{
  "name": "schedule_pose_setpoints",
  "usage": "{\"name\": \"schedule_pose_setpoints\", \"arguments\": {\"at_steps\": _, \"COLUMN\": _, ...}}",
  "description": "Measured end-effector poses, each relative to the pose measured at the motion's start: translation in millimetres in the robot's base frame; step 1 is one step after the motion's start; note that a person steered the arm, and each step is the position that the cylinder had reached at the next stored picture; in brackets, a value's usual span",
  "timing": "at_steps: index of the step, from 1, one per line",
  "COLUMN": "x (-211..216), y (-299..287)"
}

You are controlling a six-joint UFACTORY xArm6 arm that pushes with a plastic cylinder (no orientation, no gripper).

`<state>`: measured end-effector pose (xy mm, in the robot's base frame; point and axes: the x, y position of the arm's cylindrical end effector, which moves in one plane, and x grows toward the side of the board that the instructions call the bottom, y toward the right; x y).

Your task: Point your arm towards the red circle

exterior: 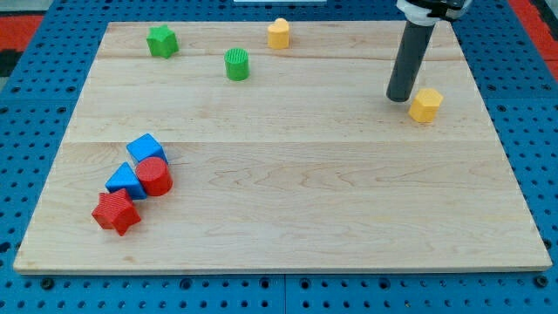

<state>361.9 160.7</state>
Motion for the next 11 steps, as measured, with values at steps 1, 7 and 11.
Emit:
{"name": "schedule_pose_setpoints", "arguments": {"at_steps": 1, "x": 4.6, "y": -28.6}}
{"name": "schedule_pose_setpoints", "arguments": {"at_steps": 7, "x": 151.1, "y": -189.0}}
{"name": "schedule_pose_setpoints", "arguments": {"at_steps": 11, "x": 173.0, "y": -274.4}}
